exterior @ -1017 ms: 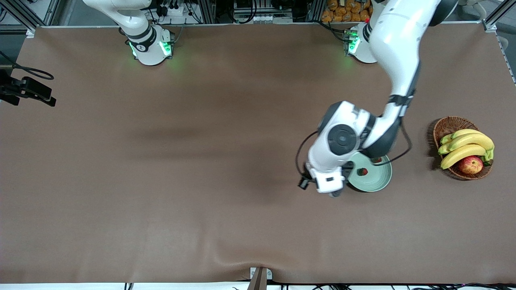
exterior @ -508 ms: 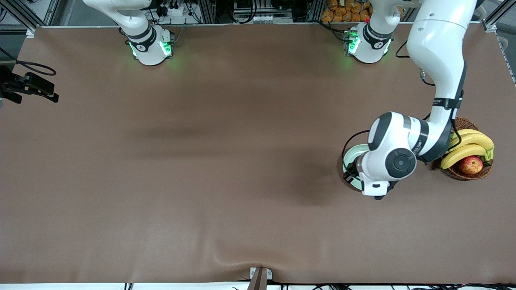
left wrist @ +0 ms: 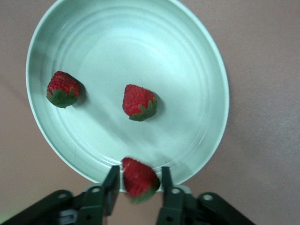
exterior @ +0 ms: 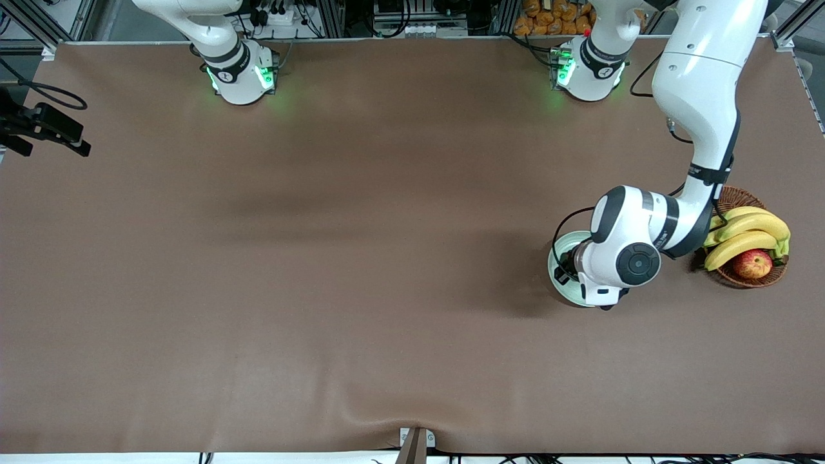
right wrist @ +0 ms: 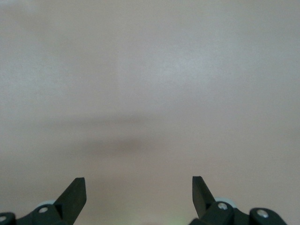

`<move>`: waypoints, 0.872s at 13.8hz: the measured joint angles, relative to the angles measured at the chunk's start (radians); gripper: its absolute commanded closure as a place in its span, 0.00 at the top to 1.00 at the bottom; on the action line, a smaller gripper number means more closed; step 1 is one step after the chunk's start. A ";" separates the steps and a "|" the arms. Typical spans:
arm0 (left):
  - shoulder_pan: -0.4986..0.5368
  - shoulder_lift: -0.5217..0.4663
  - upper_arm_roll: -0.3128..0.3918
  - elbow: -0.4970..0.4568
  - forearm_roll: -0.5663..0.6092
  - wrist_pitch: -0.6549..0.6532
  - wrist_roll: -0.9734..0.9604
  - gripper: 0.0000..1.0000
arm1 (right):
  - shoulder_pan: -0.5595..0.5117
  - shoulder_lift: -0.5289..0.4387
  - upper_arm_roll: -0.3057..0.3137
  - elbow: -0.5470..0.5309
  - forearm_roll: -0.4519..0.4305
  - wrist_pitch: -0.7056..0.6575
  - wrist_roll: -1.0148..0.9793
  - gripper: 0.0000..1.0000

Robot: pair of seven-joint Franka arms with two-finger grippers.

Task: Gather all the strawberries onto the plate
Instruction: 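Lower the strawberry onto the plate and open the left gripper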

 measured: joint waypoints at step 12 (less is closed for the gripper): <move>0.080 -0.338 0.001 0.067 0.000 -0.144 0.376 1.00 | -0.006 0.000 -0.008 0.026 -0.001 0.025 0.004 1.00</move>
